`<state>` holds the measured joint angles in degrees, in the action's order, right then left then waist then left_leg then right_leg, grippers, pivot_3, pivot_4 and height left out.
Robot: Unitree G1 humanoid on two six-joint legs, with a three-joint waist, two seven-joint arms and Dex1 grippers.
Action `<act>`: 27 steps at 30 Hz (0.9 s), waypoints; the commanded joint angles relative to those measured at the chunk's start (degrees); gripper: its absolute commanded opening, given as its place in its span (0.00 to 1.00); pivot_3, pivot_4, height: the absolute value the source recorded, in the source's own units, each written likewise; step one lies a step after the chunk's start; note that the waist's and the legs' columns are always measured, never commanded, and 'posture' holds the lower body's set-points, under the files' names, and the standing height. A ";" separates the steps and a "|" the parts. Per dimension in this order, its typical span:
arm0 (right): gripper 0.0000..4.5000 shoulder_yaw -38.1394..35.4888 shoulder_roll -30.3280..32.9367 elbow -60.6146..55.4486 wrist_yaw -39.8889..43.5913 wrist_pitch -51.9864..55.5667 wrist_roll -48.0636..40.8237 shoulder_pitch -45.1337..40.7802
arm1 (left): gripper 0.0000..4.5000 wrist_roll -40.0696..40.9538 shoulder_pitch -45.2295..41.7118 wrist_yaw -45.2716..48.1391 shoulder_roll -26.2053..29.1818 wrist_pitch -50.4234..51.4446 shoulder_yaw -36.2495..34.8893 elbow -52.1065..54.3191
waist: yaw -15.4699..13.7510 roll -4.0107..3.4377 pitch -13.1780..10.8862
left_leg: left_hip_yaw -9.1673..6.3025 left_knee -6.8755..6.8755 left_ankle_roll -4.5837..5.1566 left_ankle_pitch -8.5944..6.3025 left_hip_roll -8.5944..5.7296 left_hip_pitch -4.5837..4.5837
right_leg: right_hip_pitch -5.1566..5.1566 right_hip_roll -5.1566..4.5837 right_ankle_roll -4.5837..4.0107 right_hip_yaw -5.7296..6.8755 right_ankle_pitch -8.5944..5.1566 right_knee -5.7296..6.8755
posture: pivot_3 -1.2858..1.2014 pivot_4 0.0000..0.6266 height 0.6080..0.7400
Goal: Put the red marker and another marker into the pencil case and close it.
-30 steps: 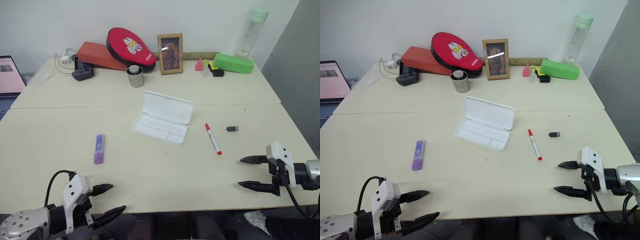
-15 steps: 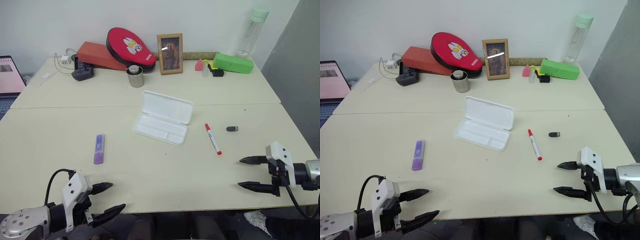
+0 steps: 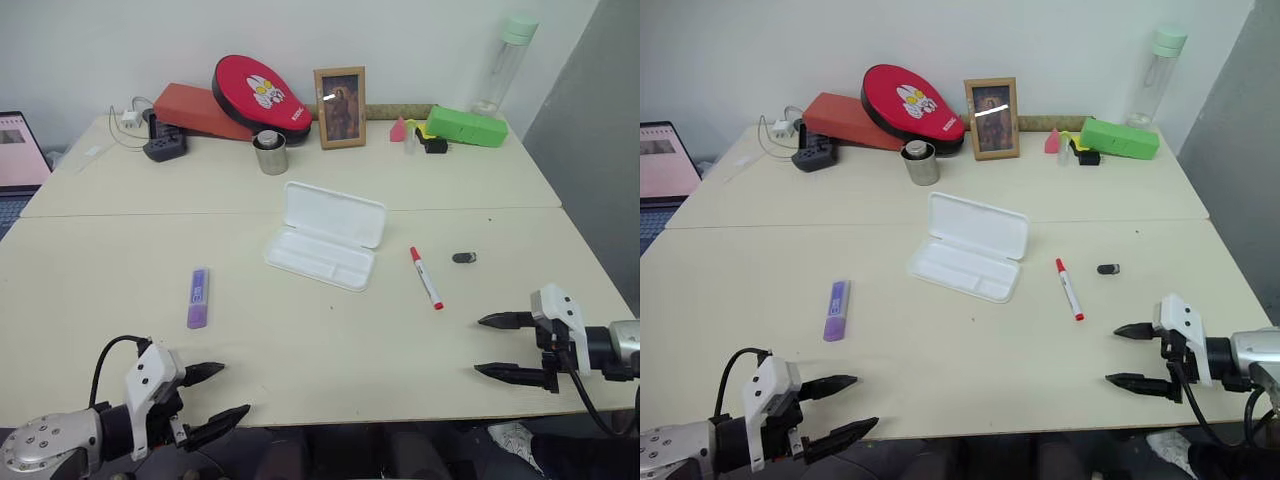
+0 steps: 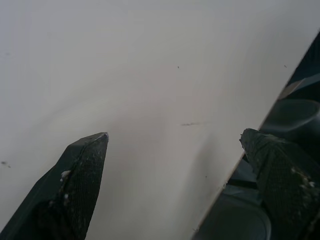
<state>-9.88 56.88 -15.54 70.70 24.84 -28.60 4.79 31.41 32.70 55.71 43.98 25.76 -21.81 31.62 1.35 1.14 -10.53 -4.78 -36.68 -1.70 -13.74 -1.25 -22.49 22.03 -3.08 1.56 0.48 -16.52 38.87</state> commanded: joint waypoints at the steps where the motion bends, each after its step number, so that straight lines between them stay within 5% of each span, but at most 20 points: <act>1: 0.99 1.81 -3.74 -5.81 -4.88 4.01 -3.56 -6.76 | 1.00 3.29 -7.14 -5.65 -4.14 0.88 0.34 0.63 | 0.04 0.00 0.00 | 0.00 0.00 0.00 0.00 0.01 0.00 | 0.00 0.00 0.00 0.00 0.00 0.00 | 0.52 0.24 1.00; 9: 0.99 17.04 -14.05 -5.74 -17.59 12.44 4.57 -26.72 | 1.00 3.95 -22.97 -17.99 -14.92 -0.93 1.30 -2.25 | 0.05 0.07 0.03 | -0.11 -0.10 -0.04 0.00 -0.02 -0.05 | 0.02 0.01 0.06 0.01 0.08 0.09 | 0.52 0.24 1.00; 25: 0.99 32.68 -30.80 7.24 -26.32 18.13 17.05 -43.38 | 1.00 8.03 -27.33 -17.24 -12.16 0.55 1.35 -0.82 | 0.24 0.10 0.04 | -0.23 -0.11 -0.04 0.00 -0.04 -0.19 | 0.17 0.01 0.05 0.03 0.09 0.10 | 0.52 0.24 1.00; 27: 0.91 34.06 -32.10 8.56 -26.83 19.09 18.31 -44.35 | 1.00 9.24 -27.86 -17.97 -11.94 0.98 0.76 0.09 | 0.26 0.09 0.04 | -0.22 -0.11 -0.04 0.00 -0.04 -0.19 | 0.17 0.01 0.05 0.02 0.09 0.11 | 0.52 0.24 1.00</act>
<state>23.49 25.56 -7.07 44.52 43.30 -11.54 -37.82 38.53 5.74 38.08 31.29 26.67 -19.54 28.36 1.60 1.23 -10.48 -5.01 -36.79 -1.74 -13.75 -1.29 -22.68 22.21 -3.07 1.61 0.50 -16.43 38.98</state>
